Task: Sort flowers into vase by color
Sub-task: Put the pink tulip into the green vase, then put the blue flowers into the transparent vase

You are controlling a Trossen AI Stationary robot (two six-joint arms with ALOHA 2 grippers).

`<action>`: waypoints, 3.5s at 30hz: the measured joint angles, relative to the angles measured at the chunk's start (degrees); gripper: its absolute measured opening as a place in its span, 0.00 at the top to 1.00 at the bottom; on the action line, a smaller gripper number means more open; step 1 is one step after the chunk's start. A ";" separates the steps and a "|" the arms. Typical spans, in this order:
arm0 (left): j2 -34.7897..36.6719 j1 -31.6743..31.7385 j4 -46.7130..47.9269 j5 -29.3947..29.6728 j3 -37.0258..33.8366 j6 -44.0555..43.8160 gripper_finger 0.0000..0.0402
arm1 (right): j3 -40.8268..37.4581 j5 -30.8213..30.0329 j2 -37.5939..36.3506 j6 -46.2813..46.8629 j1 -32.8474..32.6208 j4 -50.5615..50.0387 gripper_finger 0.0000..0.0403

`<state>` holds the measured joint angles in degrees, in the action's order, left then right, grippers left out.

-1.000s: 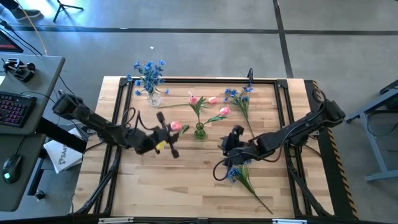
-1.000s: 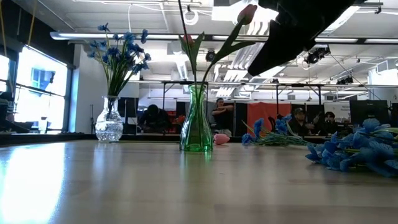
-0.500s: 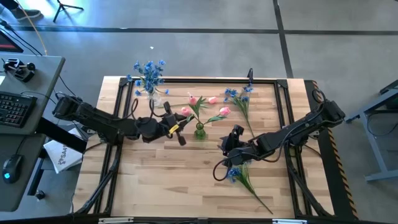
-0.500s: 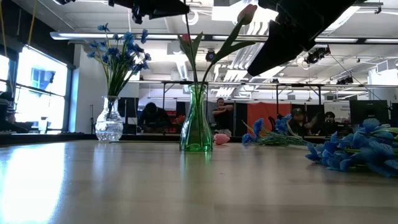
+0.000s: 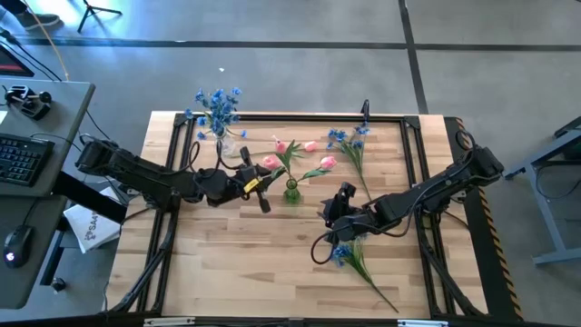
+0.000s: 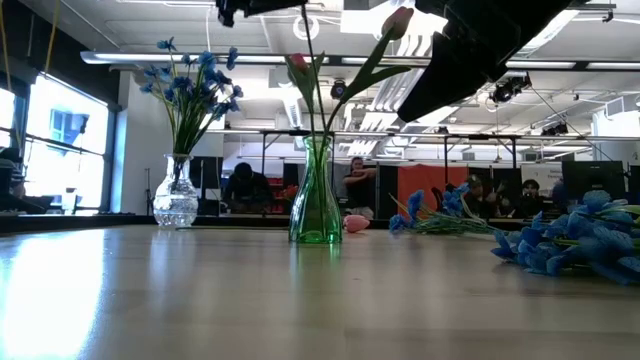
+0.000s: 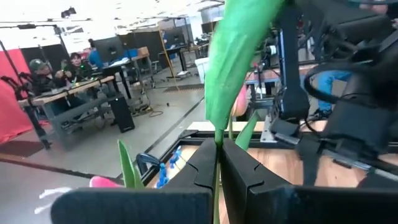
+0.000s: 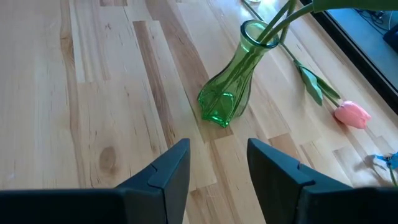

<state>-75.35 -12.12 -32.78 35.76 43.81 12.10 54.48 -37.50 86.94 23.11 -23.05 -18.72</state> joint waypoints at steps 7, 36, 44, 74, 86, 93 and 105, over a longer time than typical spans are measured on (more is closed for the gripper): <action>1.04 -1.62 16.46 -0.14 7.21 -4.56 1.00 | 0.00 0.00 0.02 -0.01 0.01 0.16 0.62; -0.20 4.32 24.96 -3.14 8.46 -13.23 0.96 | 0.02 0.00 0.02 -0.02 0.01 0.86 0.62; -1.22 6.22 25.10 -6.35 8.48 -15.02 0.79 | 0.02 0.00 0.02 -0.02 0.01 1.02 0.62; 10.48 -8.91 50.98 -9.42 20.00 -16.50 0.64 | 0.04 1.84 0.02 1.14 0.01 -1.37 0.62; 10.56 -22.21 72.84 5.84 14.84 -44.36 0.67 | 0.04 12.55 0.02 12.06 -3.47 -17.70 0.62; 10.59 -25.68 72.81 9.33 5.93 -58.10 0.67 | 0.04 14.13 0.02 29.19 -9.17 -33.55 0.62; 10.57 -26.58 72.38 13.71 -3.40 -69.10 0.67 | -3.01 5.37 -2.72 44.37 -12.87 -48.84 0.62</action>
<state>-64.77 -38.70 39.60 49.47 40.42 -56.99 51.47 -32.13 84.21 67.48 -35.92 -67.56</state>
